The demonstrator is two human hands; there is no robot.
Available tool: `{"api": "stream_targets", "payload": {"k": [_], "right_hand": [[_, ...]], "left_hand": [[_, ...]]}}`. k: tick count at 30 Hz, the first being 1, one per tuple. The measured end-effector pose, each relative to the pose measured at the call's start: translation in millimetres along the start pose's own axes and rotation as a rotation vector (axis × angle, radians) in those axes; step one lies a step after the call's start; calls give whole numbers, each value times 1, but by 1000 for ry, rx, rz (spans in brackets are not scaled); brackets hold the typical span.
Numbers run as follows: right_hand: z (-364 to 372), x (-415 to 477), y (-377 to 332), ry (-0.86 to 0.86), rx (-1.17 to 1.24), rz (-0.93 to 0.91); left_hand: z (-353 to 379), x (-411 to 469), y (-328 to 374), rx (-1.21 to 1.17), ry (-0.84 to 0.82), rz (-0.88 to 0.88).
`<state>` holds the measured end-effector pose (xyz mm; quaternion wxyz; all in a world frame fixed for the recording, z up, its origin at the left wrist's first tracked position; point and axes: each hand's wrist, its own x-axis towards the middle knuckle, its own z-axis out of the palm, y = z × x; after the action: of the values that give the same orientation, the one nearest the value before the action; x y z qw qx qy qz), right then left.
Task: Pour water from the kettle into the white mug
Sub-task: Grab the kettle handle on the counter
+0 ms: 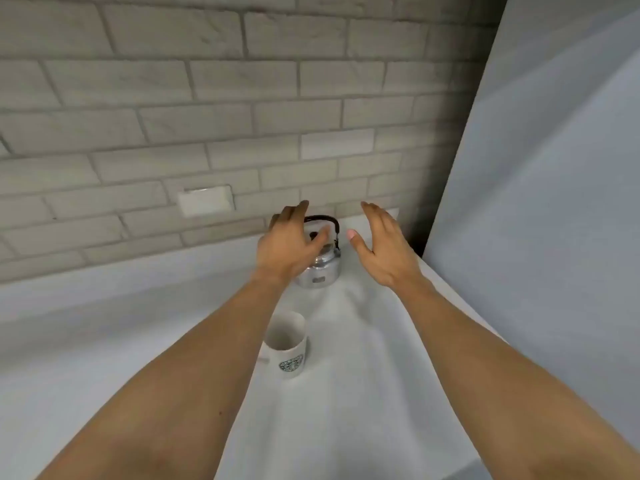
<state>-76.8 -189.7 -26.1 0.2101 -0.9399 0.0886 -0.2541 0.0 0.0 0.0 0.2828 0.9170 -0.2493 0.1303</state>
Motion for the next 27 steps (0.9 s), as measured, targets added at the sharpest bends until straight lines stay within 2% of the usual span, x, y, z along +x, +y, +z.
{"api": "stream_targets", "payload": {"k": [6, 10, 16, 21, 27], "right_hand": [[50, 47, 22, -159, 39, 2], [76, 79, 40, -260, 69, 3], [103, 121, 58, -375, 111, -47], [117, 142, 62, -504, 147, -134], [124, 149, 62, -454, 151, -206]], "left_hand": [[36, 29, -34, -64, -118, -250], [59, 51, -38, -95, -163, -305], [94, 86, -45, -93, -158, -365], [111, 100, -57, -47, -146, -344], [110, 101, -61, 18, -142, -301]]}}
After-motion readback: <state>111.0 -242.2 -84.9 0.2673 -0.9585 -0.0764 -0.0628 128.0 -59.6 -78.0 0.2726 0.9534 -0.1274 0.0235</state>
